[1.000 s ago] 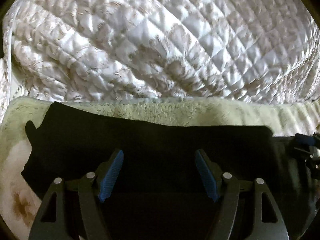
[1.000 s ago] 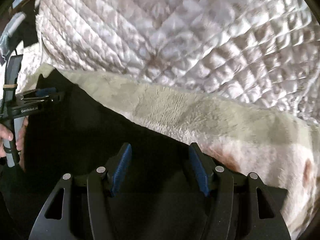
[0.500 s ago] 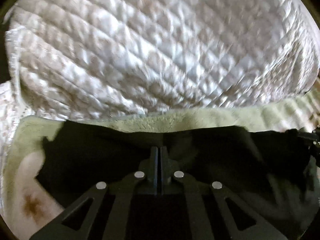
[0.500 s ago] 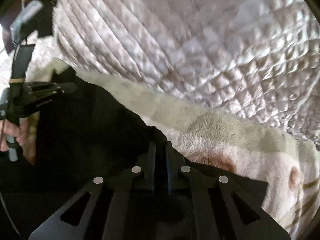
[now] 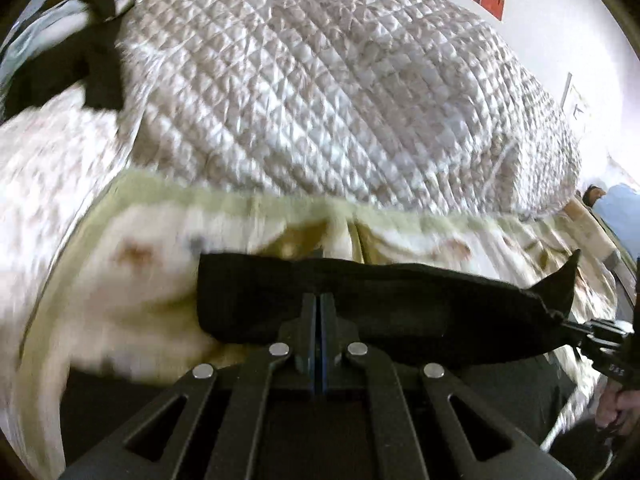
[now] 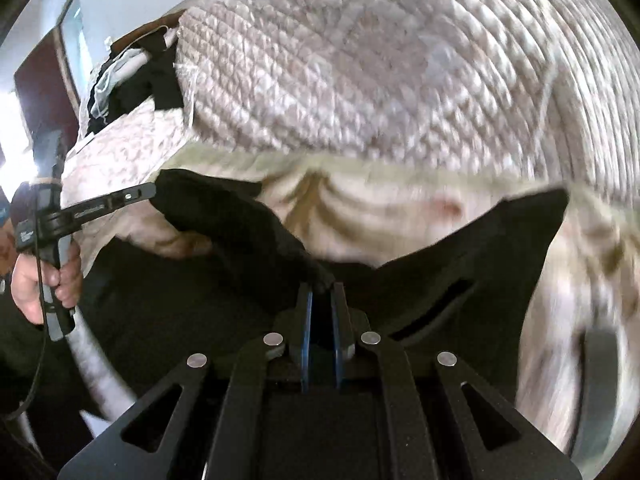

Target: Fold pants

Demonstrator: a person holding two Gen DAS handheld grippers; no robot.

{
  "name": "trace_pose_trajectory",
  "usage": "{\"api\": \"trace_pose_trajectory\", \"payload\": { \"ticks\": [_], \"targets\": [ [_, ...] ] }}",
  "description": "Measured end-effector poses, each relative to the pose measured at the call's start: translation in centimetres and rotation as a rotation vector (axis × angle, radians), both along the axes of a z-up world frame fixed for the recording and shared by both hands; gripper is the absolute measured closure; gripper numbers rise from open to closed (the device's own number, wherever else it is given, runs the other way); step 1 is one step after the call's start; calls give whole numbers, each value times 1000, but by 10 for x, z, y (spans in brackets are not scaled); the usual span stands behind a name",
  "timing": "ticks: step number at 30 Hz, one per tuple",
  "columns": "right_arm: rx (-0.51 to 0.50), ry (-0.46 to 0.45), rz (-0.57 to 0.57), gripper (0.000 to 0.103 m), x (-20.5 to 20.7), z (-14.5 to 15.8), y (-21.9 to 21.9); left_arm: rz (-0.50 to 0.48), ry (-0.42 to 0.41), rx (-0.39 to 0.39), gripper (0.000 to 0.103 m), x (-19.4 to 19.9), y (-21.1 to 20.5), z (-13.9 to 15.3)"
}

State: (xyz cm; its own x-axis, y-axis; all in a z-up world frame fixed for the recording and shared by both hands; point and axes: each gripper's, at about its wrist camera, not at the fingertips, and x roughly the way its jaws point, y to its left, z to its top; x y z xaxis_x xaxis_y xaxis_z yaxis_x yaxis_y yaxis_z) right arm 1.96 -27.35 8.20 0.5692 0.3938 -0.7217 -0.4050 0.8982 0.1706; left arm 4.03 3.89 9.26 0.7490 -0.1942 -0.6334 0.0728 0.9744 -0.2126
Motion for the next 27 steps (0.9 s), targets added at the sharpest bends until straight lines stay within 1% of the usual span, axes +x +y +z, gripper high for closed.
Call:
{"api": "trace_pose_trajectory", "payload": {
  "ticks": [3, 5, 7, 10, 12, 14, 15, 16, 17, 18, 19, 20, 22, 25, 27],
  "targets": [
    [15, 93, -35, 96, -26, -34, -6, -8, 72, -9, 101, -36, -2, -28],
    [33, 153, -57, 96, -37, -51, -10, -5, 131, -13, 101, -50, -1, -49],
    [19, 163, -72, 95, -47, -61, -9, 1, 179, -20, 101, -61, 1, -64],
    [50, 157, -100, 90, -51, -60, -11, -7, 219, 1, 101, -73, -2, -74],
    [91, 171, -107, 82, -53, -58, -14, -10, 220, 1, 101, -79, -3, -74],
    [130, 173, -108, 66, -59, -55, -19, 1, 209, -7, 100, -83, 0, -67],
    [148, 168, -120, 63, -64, -52, -23, 8, 197, -13, 100, -85, 2, -62],
    [161, 163, -131, 57, -69, -51, -26, 12, 184, -12, 100, -86, 3, -57],
    [175, 160, -144, 54, -72, -50, -30, 14, 169, -3, 98, -85, 2, -52],
    [192, 162, -165, 54, -75, -51, -36, 13, 151, 10, 96, -83, 1, -46],
    [213, 173, -198, 54, -77, -53, -43, 7, 139, 16, 85, -81, -1, -43],
    [231, 187, -225, 54, -78, -56, -48, -4, 122, 23, 70, -75, -5, -37],
    [275, 214, -291, 54, -78, -62, -61, -20, 93, 43, 56, -63, -14, -30],
    [341, 238, -368, 54, -74, -66, -79, -57, 75, 78, 49, -43, -30, -27],
    [367, 242, -410, 54, -70, -67, -87, -67, 79, 126, 49, -26, -40, -32]
  ]
}}
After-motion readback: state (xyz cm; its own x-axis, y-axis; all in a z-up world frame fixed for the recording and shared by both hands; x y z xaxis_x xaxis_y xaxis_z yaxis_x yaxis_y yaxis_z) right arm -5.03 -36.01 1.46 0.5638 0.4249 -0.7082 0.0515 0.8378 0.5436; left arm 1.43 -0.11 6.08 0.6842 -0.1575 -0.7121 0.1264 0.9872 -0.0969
